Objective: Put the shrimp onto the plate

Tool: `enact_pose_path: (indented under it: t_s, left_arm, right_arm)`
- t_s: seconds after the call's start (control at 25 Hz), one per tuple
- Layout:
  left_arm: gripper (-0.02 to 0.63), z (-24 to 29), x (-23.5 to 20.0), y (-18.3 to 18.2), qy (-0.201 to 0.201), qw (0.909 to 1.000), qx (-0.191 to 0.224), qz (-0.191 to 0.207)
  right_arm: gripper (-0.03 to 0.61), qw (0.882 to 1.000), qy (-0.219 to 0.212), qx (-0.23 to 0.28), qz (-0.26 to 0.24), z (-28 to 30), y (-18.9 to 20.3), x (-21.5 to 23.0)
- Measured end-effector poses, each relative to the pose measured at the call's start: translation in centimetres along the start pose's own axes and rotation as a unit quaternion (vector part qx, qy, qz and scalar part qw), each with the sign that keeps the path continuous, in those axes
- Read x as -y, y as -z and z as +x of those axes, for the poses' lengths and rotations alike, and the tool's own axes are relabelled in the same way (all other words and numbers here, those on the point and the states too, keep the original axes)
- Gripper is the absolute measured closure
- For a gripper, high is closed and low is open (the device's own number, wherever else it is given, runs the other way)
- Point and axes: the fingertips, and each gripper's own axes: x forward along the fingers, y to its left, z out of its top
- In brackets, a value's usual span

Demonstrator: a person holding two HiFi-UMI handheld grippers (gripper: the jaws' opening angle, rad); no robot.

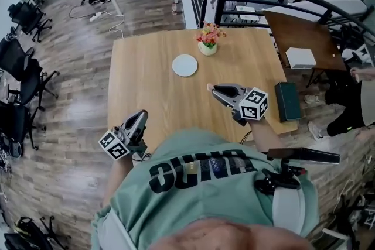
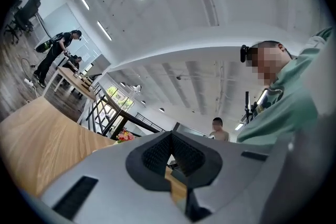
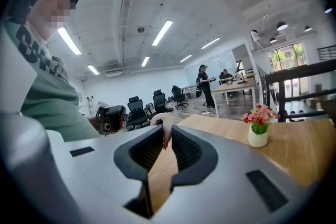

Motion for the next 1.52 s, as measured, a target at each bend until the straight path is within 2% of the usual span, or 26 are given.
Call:
enact_pose_path:
  t_s: [0.12,0.24,0.4,0.52,0.72,0.84,0.92,1.04,1.2,1.32,1.52]
  left_arm:
    - [0.618,-2.1,-3.9,-2.3,0.017,0.9998,-0.007,0.008]
    - [0.617,-3.8,-7.9,-3.9,0.030,0.9995,-0.013,0.007]
    - [0.618,-5.0,-11.7,-3.8,0.041,0.9989,-0.021,-0.003]
    - [0.618,-4.8,-13.3,-3.2,0.044,0.9987,-0.024,-0.008]
    - [0.618,-2.3,-13.2,-0.7,0.036,0.9986,-0.029,-0.027]
    - [0.618,0.4,-12.4,0.1,0.025,0.9988,-0.039,-0.017]
    - [0.618,1.9,-11.5,-0.1,0.003,0.9992,-0.040,-0.008]
    - [0.618,4.3,-9.4,0.1,-0.029,0.9990,-0.028,-0.020]
    - [0.618,9.8,-8.1,2.7,-0.017,0.9982,-0.056,-0.016]
    - [0.618,10.7,-9.5,1.1,-0.018,0.9976,-0.064,-0.017]
    - [0.617,12.9,-12.2,0.8,-0.001,0.9959,-0.088,-0.019]
  right_arm:
    - [0.523,1.000,0.012,-0.023,-0.012,4.2,-0.9,-1.2]
    - [0.523,0.999,0.031,-0.040,0.000,8.2,-1.9,-1.1]
    - [0.523,0.996,0.034,-0.082,-0.005,12.4,-1.8,-1.5]
    - [0.523,0.995,0.027,-0.091,-0.006,14.0,-2.1,-1.2]
    - [0.523,0.996,0.011,-0.093,0.002,13.1,-1.5,1.1]
    - [0.523,0.996,-0.012,-0.084,0.000,11.9,-1.3,3.2]
    - [0.523,0.996,-0.035,-0.081,0.000,11.2,-0.8,4.1]
    - [0.523,0.995,-0.059,-0.077,0.009,9.5,0.2,5.6]
    - [0.523,0.997,-0.058,-0.047,-0.014,7.8,-1.2,10.3]
    - [0.523,0.998,-0.060,-0.026,-0.003,9.6,-1.8,10.6]
    - [0.523,0.998,-0.040,-0.028,0.032,10.5,0.4,11.3]
